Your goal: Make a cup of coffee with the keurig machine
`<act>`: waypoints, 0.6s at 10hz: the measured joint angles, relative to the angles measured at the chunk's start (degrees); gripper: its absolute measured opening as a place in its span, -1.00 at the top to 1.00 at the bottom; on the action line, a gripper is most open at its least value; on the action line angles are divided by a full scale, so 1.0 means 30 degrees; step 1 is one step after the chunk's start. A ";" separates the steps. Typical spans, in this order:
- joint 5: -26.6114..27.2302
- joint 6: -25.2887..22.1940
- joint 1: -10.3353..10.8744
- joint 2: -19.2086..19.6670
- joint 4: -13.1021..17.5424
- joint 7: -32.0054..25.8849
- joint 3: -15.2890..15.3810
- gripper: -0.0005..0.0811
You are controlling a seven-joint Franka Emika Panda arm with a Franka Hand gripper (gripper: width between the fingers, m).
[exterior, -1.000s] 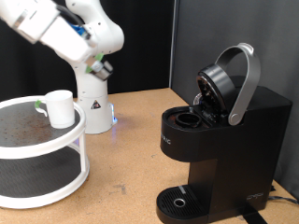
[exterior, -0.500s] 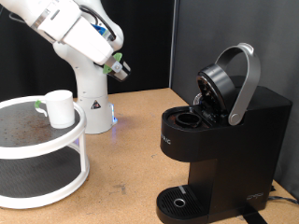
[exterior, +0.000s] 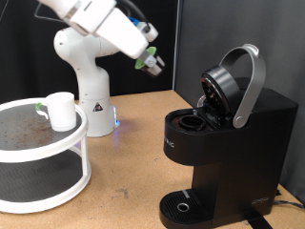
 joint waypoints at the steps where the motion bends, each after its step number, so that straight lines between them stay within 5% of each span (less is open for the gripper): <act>1: -0.0004 0.0220 0.0083 0.0024 0.0030 0.0433 0.0405 -0.18; 6: -0.0078 0.0677 0.0175 0.0202 0.0008 0.1444 0.1380 -0.18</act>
